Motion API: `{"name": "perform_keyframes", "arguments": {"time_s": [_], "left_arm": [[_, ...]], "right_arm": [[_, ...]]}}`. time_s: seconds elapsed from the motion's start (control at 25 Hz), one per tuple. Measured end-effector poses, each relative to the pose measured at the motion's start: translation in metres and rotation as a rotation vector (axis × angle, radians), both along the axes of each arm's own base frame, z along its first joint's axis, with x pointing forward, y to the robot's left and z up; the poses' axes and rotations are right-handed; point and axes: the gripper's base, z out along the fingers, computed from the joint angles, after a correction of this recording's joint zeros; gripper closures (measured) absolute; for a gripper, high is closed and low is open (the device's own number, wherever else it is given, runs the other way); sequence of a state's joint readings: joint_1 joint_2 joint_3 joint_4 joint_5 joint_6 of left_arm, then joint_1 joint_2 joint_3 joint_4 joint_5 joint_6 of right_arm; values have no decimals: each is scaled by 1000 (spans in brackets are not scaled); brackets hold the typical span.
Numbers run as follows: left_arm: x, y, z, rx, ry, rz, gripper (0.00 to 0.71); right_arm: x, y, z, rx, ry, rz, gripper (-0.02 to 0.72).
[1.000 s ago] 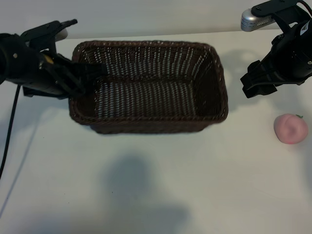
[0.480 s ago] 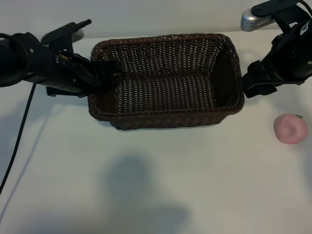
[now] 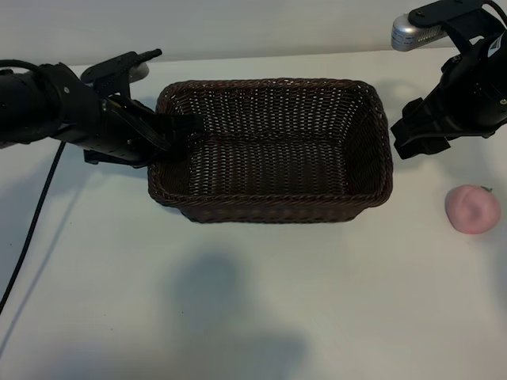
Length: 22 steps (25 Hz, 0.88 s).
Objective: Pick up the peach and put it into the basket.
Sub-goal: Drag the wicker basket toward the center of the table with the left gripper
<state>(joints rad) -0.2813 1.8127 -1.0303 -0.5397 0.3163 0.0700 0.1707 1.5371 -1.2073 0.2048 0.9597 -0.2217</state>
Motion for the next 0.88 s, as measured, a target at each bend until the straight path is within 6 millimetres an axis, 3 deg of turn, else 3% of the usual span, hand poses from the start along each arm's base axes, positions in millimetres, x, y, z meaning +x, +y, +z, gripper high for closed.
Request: {"name": "perform_keyframes", "arguments": {"time_s": [0.24,0.76,0.88], "left_arm": [[1,-1,-13,8,34,2,552],[2,0,-13,13,22,-6,552],[2,-1,-14,11,29,-7,508]], "right_arm": [[0,0,0,0,0,0,109],[0,0,0,0,0,0,109],[0,0,0,0,1,0,109]]}}
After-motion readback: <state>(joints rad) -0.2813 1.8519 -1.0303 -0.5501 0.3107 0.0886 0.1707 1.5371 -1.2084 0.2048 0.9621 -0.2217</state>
